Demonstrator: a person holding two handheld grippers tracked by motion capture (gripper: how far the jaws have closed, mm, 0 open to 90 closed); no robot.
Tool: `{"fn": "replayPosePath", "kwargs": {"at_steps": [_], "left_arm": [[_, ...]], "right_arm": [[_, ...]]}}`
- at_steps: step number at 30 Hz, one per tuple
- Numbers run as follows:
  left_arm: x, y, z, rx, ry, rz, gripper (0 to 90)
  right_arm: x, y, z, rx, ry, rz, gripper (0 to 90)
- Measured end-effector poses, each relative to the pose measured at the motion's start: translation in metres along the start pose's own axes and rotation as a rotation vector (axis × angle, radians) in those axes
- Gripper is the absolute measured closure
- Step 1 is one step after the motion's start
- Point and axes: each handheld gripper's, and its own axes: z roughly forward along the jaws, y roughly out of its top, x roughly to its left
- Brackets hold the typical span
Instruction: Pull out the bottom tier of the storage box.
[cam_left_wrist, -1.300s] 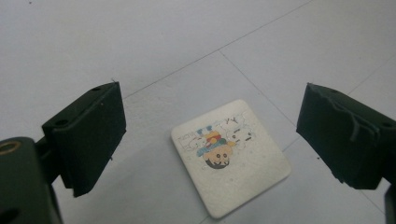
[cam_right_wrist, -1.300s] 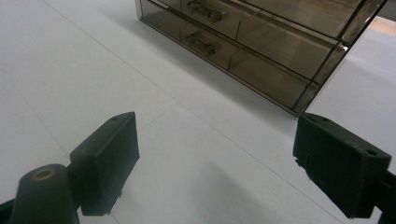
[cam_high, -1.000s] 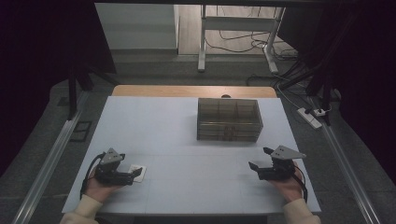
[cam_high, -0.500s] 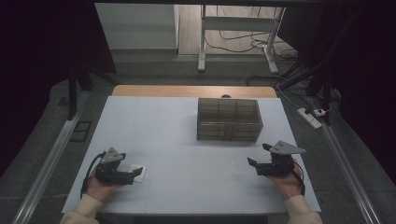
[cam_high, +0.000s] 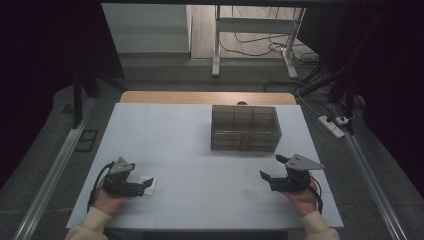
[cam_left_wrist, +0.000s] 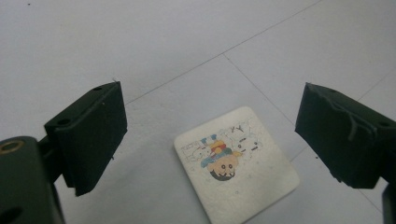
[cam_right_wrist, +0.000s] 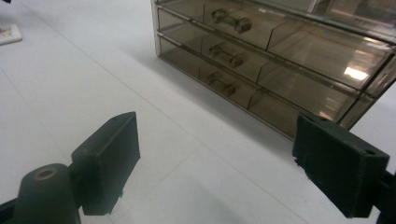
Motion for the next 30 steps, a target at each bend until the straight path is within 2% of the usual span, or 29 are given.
{"fn": "replayPosePath", "kwargs": {"at_steps": [6, 20, 30], "left_arm": [[-0.002, -0.001, 0.000, 0.000, 0.003, 0.008, 8.9], [-0.001, -0.002, 0.000, -0.004, -0.009, 0.006, 9.0], [-0.001, -0.003, 0.001, -0.002, -0.004, 0.004, 9.0]], "right_arm": [[0.004, -0.001, -0.001, 0.000, -0.014, -0.017, 14.9], [0.018, -0.002, 0.014, 0.029, 0.013, -0.047, 15.0], [0.027, -0.006, 0.023, 0.046, 0.027, -0.077, 15.0]]}}
